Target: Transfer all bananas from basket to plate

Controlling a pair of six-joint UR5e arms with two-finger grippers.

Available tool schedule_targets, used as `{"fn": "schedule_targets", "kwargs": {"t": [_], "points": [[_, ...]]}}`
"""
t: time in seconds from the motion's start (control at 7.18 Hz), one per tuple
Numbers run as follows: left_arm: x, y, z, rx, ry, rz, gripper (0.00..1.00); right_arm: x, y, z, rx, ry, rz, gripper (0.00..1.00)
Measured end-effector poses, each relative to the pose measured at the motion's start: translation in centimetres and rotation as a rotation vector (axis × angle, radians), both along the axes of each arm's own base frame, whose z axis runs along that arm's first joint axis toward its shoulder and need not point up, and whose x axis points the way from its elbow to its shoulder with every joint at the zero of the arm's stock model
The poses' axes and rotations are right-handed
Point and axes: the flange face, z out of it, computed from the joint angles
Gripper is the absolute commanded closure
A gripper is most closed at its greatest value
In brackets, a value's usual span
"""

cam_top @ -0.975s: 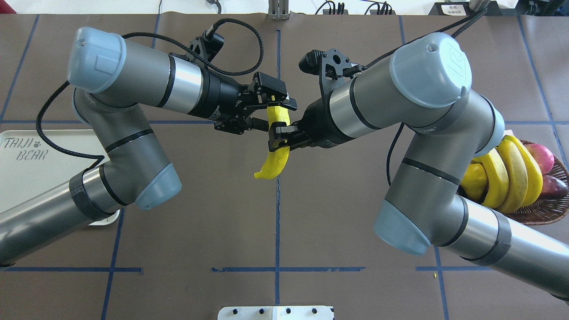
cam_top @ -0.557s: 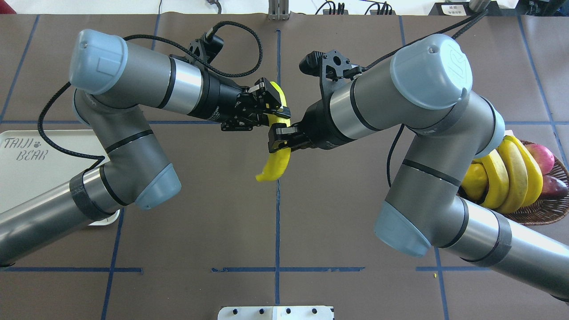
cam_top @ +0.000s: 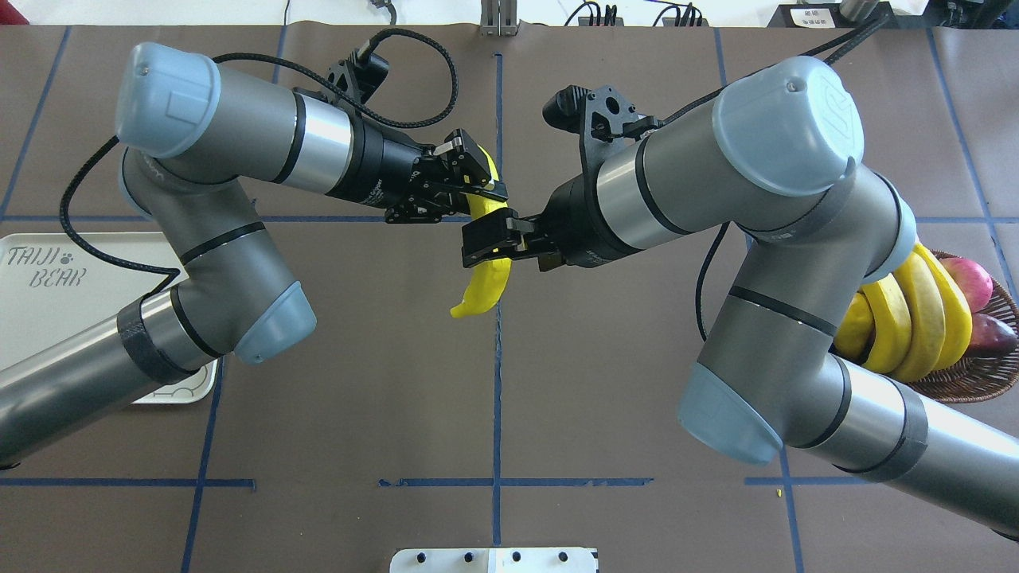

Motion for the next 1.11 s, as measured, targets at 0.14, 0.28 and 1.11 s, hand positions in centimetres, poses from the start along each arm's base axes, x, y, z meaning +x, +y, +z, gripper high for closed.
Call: {"fn": "schedule_targets", "kwargs": {"t": [0.14,0.28,1.11], "points": [[-2.0,-2.4,2.9,-0.046,-0.082,-0.005,1.00,1.1,0.3,0.2,-0.003,-0.004,0.007,0.00],[-5.3,-5.2,6.6,-0.079,-0.193,0.000,1.00,2.3,0.6,1.0,-0.017,-0.002,0.019,0.00],[-23.3,-1.7,39.2,-0.210,-0.671,-0.029,1.00,6.5,-0.7,4.8,-0.110,0.089,0.100,0.00]]}}
